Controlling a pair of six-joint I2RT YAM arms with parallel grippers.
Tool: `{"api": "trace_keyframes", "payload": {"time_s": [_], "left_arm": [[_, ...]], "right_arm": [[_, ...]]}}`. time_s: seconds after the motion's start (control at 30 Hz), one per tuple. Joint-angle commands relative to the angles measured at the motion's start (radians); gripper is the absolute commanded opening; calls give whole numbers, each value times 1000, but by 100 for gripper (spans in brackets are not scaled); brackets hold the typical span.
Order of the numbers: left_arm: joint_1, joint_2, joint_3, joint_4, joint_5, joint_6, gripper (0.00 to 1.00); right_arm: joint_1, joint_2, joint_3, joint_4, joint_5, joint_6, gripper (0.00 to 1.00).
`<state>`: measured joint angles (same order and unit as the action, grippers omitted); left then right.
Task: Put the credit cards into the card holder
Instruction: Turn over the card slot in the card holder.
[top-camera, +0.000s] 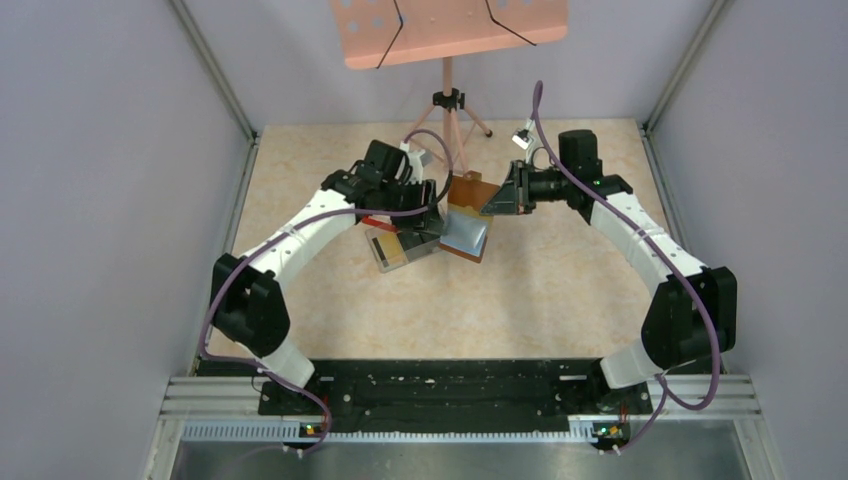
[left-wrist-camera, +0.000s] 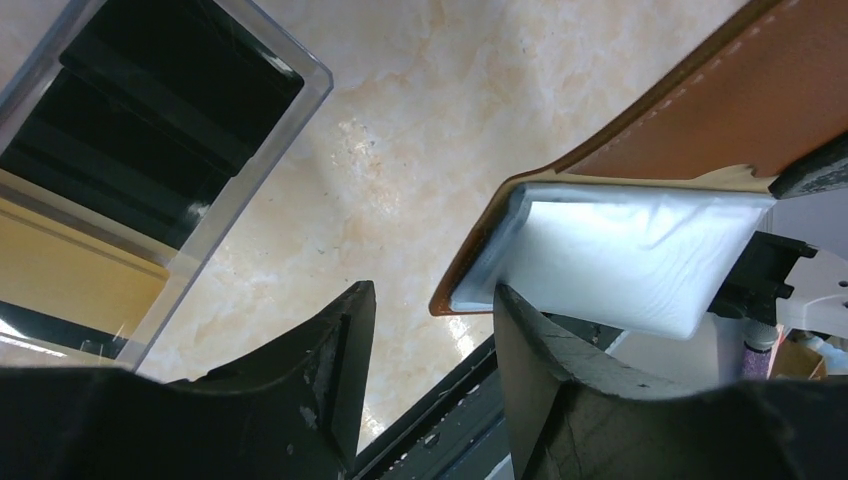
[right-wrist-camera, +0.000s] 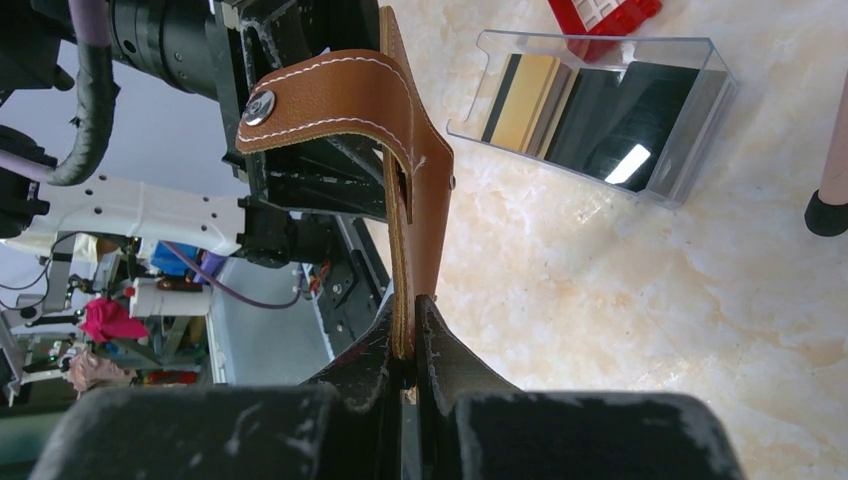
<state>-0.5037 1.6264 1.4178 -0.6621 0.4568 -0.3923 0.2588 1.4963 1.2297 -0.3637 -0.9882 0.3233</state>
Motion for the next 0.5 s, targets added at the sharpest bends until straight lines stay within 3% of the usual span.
{"api": "trace_keyframes", "payload": {"time_s": [0.0, 0.13, 0.37, 0.47], "left_arm": [[-11, -2, 57, 27, 27, 9, 52], [-11, -8, 57, 42, 20, 5, 52], [-12, -7, 64, -58, -169, 13, 54], [-12, -2, 60, -59, -157, 14, 54]], "right_arm": [[-4, -8, -4, 21, -15, -6, 0], [-5, -7, -3, 20, -13, -8, 0], [-4, -11, -4, 19, -17, -8, 0], [-4, -13, -7, 20, -18, -8, 0]]}}
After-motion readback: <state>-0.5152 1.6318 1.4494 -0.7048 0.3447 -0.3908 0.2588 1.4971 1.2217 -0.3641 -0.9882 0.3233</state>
